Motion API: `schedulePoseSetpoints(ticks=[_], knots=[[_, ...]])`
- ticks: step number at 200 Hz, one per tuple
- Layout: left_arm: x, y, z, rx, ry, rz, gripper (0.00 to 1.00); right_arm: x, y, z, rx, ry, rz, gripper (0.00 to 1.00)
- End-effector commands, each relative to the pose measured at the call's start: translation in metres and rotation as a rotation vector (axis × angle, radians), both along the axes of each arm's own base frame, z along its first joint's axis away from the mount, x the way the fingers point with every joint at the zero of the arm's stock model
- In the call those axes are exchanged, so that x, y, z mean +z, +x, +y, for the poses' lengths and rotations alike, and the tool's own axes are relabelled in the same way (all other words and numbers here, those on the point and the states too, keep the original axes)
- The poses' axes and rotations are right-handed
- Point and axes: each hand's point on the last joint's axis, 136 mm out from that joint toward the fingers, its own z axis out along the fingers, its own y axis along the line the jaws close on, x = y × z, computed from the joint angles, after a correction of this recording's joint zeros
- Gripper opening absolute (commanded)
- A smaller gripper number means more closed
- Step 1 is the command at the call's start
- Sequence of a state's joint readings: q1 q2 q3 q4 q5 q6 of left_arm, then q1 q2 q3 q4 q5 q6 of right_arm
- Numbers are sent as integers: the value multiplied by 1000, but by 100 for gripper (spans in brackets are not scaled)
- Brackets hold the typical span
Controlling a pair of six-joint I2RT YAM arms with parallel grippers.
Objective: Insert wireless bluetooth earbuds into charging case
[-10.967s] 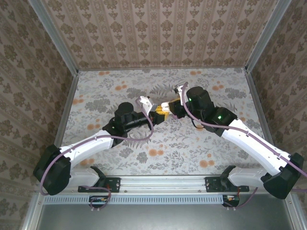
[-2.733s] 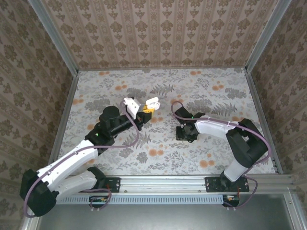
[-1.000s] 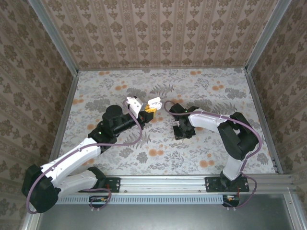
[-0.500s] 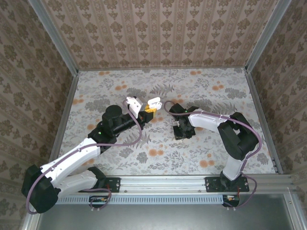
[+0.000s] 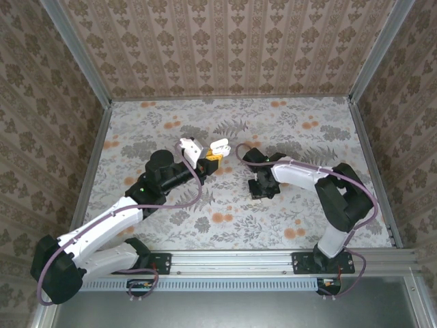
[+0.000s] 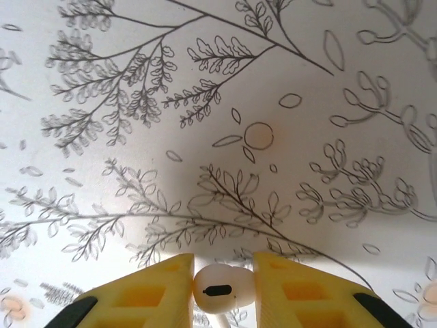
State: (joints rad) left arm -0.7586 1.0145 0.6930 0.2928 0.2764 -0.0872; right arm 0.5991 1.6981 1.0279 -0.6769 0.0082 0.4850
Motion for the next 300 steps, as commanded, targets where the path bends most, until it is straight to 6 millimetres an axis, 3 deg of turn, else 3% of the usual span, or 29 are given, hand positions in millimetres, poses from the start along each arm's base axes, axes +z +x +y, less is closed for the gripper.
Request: schedulePoseSetpoints(ticks=[1,37,39,94,150,203,300], knots=[[2,1,-5,-7,-24,9,17,33,13,-3,-35,38,-134,28],[-8,8,-17,-25,-28,44,17,85,23,-3,-62,131,-311,28],[-8,8,-18,-28,-29,44,17,97,24,-3,-65,154,-344,28],[-15,13,-43,-82,-53,64,16,209,33,-4,-108,364,-680,29],[-22,9,-71,-117,-66,48,15,279,31,-1,-124,529,-843,28],[-24,3,-90,-144,-68,-2,15,300,32,16,-115,654,-883,28],[-16,-1,-100,-165,-119,-63,16,285,35,38,-58,652,-877,28]])
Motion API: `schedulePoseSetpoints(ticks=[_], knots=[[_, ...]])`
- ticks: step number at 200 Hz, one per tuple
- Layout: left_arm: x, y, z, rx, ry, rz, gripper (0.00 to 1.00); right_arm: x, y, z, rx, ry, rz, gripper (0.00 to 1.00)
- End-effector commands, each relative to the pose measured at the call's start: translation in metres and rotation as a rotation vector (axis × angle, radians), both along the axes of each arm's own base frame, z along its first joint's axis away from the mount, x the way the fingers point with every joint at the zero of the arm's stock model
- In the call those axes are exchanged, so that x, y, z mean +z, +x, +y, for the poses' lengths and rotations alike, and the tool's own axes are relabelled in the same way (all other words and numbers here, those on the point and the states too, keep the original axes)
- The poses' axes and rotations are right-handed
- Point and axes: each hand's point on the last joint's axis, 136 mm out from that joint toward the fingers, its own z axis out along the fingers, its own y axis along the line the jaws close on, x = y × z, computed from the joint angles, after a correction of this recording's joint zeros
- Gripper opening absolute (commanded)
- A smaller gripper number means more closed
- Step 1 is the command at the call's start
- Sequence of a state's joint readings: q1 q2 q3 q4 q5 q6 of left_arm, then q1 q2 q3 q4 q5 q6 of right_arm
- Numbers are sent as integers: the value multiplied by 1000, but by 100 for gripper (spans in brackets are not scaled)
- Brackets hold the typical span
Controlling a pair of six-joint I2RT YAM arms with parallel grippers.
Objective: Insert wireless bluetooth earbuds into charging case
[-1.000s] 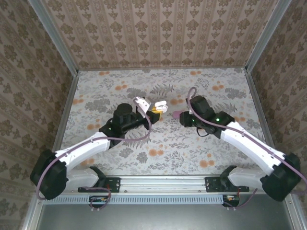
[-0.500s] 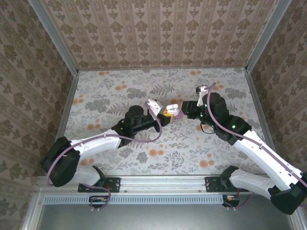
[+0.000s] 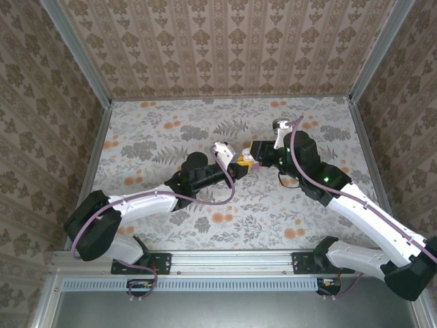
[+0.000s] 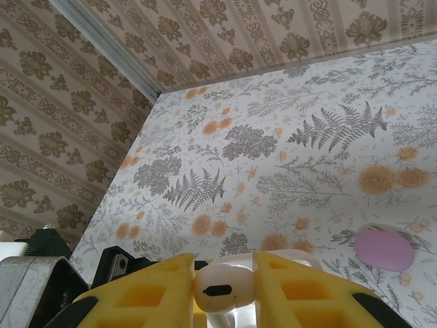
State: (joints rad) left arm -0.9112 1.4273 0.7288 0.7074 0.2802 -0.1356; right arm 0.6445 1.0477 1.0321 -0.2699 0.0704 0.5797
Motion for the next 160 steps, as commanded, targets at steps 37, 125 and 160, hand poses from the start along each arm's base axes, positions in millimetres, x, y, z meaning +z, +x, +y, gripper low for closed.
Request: schedulePoseSetpoints(ticks=[37,125,160], knots=[[32,-4,-8,-22,-82,-88,16,-2,1,12,34,3,-30,28],[36,-3,-8,-15,-103,-78,16,-16,0,21,66,-29,-21,28],[38,-3,-7,-14,-120,-70,16,-21,0,20,64,-40,-21,28]])
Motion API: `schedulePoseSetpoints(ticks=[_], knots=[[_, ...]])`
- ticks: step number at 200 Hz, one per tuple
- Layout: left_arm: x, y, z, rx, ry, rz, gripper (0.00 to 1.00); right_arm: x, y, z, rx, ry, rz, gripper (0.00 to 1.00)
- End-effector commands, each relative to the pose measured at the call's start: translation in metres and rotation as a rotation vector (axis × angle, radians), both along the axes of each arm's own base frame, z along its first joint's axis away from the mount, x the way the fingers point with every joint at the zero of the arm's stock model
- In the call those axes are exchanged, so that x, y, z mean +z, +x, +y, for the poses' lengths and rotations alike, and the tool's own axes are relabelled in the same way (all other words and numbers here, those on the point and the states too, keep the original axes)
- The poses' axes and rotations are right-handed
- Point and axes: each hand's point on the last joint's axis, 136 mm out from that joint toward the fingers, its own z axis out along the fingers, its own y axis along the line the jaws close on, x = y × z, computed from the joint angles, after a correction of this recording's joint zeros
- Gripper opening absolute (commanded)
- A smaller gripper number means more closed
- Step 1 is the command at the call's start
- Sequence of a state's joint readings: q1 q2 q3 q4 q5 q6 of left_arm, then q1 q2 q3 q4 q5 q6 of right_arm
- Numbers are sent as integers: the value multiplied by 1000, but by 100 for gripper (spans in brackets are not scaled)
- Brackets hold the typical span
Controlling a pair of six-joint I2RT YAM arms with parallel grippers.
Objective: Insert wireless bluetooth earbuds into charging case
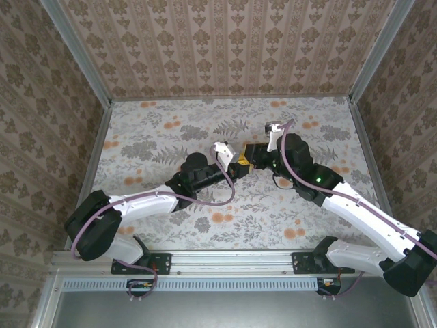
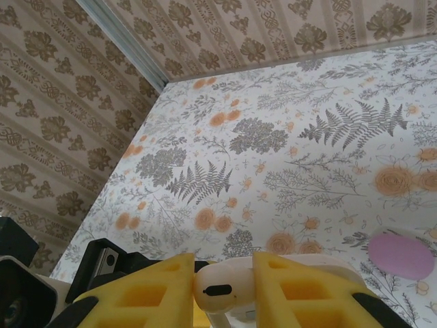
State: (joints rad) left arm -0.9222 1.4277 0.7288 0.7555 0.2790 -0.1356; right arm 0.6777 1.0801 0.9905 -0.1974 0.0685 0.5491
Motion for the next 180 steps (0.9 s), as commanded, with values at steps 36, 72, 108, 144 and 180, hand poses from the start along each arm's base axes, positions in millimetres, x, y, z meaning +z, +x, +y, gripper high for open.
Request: schedulePoseSetpoints(ticks=[36,72,108,144,180], knots=[[28,3,-3,10,-91,-29,16,-8,-4,5,33,-19,-17,27],[29,3,-3,13,-97,-25,16,-4,-5,2,32,-20,-37,27],[29,3,-3,10,-97,-23,16,2,-5,3,35,-15,-55,27],[28,1,-5,-6,-90,-27,16,19,-2,-1,13,-9,-74,27],[26,1,-4,-1,-92,-14,16,32,-4,2,34,5,-102,28]])
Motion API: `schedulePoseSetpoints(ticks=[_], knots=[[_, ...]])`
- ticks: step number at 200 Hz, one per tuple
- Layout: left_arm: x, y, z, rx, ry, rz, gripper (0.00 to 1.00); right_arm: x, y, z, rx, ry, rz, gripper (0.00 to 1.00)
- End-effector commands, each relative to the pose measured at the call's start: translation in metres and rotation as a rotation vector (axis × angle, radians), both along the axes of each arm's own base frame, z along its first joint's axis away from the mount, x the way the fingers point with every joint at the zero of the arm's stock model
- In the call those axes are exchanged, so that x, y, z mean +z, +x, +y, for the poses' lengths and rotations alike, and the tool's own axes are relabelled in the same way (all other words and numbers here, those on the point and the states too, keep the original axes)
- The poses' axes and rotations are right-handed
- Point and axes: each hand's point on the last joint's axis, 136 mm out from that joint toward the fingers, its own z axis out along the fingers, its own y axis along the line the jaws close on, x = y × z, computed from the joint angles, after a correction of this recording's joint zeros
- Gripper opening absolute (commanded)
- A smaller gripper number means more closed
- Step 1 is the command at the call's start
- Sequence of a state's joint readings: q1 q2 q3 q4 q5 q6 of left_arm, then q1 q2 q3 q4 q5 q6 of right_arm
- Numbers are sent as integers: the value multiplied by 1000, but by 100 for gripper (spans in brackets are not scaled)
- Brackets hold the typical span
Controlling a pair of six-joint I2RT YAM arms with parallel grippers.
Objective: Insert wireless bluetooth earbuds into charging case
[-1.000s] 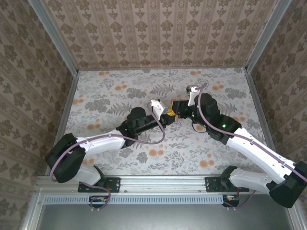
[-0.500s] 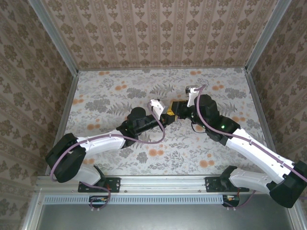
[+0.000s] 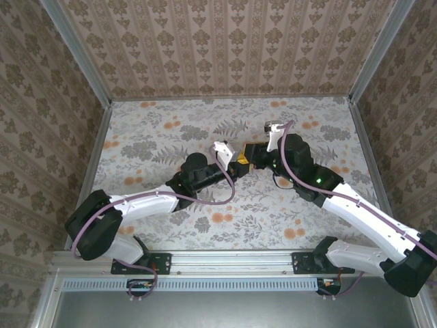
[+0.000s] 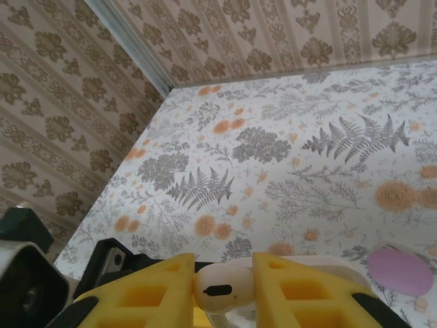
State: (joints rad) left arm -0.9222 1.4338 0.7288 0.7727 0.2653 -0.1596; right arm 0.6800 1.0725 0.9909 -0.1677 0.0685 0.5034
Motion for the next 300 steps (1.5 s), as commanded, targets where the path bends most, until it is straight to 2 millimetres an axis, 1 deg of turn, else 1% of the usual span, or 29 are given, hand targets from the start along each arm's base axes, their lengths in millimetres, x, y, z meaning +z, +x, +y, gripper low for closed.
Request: schedulePoseSetpoints(ticks=[1,33,53,103,146,235,267,300], knots=[[25,-1,-4,-13,-75,-31,16,23,-5,0,18,19,-49,28],[26,0,-5,-10,-76,-28,16,30,-8,-1,22,34,-61,28],[27,0,-5,-10,-81,-26,16,25,-9,-2,21,20,-56,28],[32,0,-5,-11,-91,-28,16,6,-9,-1,22,11,-18,27],[33,-1,-5,-14,-96,-30,16,-4,-10,-1,26,3,-3,28],[36,0,-6,-16,-116,-18,16,-12,-10,5,55,4,-22,27],[37,0,-6,-16,-124,-17,16,-18,-10,5,61,-10,-22,27],[37,1,-5,-10,-126,-18,16,-20,-11,3,63,-19,-31,27]])
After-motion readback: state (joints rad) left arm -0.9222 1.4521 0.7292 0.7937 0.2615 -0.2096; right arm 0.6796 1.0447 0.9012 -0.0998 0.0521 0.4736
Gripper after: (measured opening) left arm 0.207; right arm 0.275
